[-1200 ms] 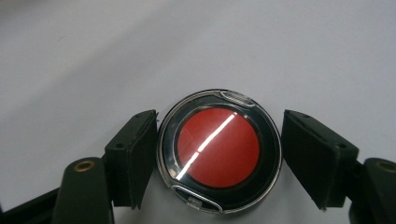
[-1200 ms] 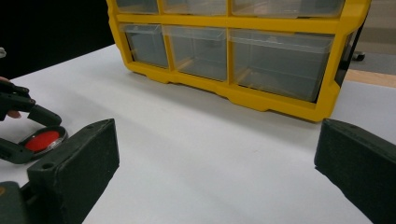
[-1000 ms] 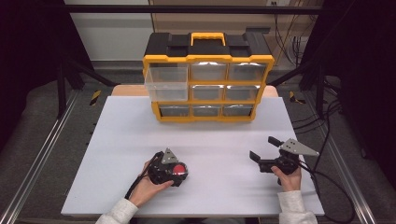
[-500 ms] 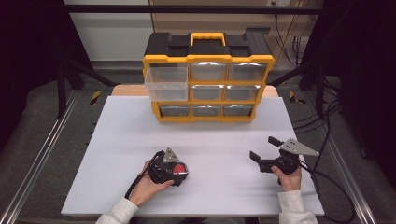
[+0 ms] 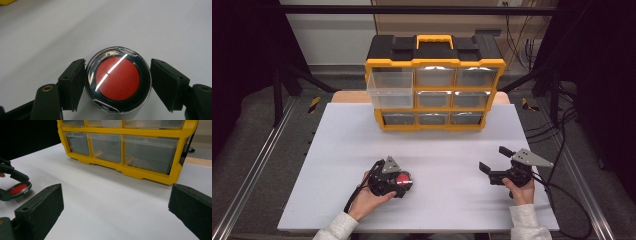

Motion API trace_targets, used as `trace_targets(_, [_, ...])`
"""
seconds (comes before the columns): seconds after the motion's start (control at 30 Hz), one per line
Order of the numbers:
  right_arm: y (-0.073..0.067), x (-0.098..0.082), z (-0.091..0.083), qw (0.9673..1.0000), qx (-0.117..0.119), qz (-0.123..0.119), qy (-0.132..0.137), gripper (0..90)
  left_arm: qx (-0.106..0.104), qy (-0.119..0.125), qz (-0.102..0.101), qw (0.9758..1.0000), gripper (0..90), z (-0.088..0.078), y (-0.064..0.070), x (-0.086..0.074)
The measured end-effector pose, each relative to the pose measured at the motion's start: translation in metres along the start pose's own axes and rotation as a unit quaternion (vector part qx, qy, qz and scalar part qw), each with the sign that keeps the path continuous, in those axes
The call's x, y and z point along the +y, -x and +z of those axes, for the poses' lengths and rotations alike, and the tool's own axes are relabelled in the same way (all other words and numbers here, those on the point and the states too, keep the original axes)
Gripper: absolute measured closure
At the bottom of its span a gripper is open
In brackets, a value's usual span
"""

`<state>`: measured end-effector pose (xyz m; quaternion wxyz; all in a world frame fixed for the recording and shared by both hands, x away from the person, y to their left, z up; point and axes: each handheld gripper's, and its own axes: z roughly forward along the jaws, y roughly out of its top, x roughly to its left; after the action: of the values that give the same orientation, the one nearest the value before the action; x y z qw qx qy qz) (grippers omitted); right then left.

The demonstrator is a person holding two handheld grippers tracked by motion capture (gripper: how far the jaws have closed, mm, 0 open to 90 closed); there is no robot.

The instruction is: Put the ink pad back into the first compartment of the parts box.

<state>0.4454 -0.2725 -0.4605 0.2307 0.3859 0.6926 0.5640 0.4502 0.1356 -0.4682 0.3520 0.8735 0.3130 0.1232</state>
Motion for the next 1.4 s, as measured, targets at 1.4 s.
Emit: trace_targets(1.4, [0.001, -0.001, 0.000, 1.0000, -0.003, 0.001, -0.004, 0.5, 0.031, 0.072, -0.036, 0.9963, 29.5, -0.066, -0.031, 0.007])
